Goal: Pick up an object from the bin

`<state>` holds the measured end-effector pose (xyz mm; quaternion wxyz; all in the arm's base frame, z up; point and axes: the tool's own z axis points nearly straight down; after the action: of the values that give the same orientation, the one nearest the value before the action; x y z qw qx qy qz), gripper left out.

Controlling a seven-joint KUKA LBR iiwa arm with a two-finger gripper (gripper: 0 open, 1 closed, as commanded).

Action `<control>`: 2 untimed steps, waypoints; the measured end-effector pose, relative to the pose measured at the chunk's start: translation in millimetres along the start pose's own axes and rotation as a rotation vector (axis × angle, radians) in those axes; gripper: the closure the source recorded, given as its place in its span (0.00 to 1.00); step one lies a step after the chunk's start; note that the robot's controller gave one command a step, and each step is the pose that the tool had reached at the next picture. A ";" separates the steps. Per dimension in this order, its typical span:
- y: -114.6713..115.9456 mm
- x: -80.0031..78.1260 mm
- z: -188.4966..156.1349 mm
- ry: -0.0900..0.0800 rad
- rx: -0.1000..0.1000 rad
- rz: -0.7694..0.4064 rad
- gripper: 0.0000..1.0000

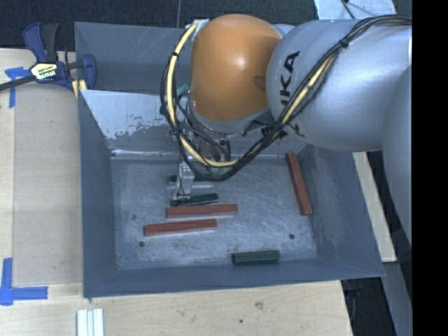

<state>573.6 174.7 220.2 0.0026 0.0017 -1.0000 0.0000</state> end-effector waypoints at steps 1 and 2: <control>-30.0 17.2 150.8 -0.002 -0.001 -0.319 0.00; -29.9 15.7 145.7 -0.002 0.000 -0.317 1.00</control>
Offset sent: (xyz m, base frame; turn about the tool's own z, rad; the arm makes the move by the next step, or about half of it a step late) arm -0.0174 -0.0302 -0.1502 -0.3197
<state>557.3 144.7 74.6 0.0015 0.1596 -0.9872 -0.0002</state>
